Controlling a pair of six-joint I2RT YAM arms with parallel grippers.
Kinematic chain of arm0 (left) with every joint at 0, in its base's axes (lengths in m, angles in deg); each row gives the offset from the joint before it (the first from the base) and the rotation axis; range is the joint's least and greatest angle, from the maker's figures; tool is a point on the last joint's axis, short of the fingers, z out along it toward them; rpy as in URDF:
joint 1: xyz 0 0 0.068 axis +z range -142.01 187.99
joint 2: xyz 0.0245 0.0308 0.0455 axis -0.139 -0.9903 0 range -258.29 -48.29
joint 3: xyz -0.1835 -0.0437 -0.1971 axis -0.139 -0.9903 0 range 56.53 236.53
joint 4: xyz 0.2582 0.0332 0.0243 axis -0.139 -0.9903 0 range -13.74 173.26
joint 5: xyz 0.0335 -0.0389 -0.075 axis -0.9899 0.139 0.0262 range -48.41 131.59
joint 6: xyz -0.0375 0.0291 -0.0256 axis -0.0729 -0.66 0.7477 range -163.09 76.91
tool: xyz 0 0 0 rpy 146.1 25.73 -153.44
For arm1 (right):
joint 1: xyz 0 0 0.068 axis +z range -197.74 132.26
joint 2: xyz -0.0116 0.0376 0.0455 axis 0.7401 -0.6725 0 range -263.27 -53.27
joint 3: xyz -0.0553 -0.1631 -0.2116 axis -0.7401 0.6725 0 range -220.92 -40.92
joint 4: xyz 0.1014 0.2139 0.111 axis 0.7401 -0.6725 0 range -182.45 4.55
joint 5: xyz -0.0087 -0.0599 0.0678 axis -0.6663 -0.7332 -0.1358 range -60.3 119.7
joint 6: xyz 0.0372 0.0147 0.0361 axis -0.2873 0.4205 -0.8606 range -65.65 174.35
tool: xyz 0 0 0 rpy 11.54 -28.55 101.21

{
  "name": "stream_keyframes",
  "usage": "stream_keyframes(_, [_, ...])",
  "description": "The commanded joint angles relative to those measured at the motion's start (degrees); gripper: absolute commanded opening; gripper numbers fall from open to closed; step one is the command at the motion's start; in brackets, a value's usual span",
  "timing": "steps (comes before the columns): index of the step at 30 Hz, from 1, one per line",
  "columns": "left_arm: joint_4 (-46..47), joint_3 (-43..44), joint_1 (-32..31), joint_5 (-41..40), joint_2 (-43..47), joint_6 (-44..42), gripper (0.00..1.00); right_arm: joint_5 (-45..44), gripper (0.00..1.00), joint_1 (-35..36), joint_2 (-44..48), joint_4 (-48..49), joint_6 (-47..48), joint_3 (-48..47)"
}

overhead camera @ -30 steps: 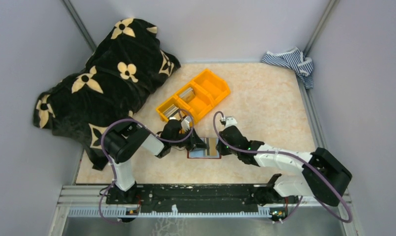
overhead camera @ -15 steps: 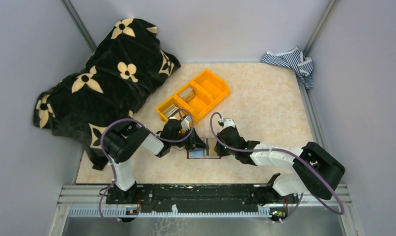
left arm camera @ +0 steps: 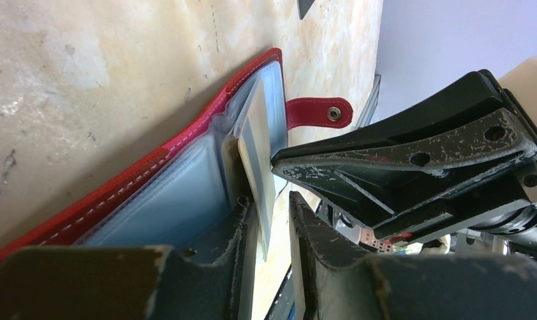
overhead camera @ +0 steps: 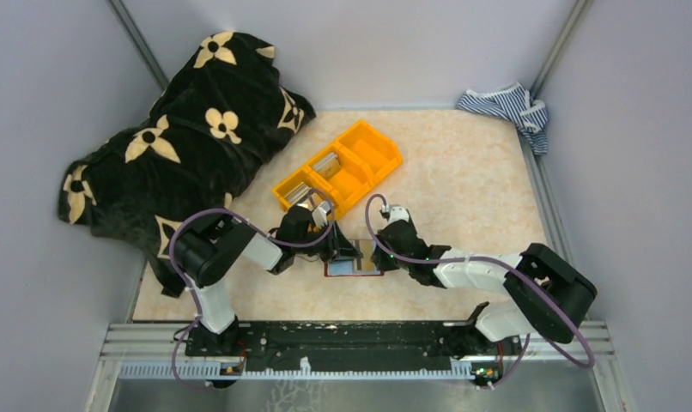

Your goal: Take the credit cards out of the card holder

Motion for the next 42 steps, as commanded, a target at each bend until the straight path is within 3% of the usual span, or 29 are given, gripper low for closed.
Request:
stream_keyframes(1, [1.53,-1.3,0.74,1.46,1.39,-0.79,0.29,0.67,0.0,-0.63,-1.53,-0.23,-0.47,1.1])
stream_keyframes(29, [2.77,-5.1,4.17,2.82,3.43,-1.31,0.29,1.2,0.0,-3.97,-5.55,-1.77,-1.44,0.57])
stream_keyframes(37, [12.09,-7.15,4.64,3.17,1.61,2.55,0.28,1.33,0.0,-4.14,-5.41,-1.97,-1.57,0.81])
stream_keyframes(42, [13.8,-6.76,4.64,3.5,-0.46,3.86,0.09,1.45,0.0,-4.12,-5.56,-1.97,-1.53,0.73])
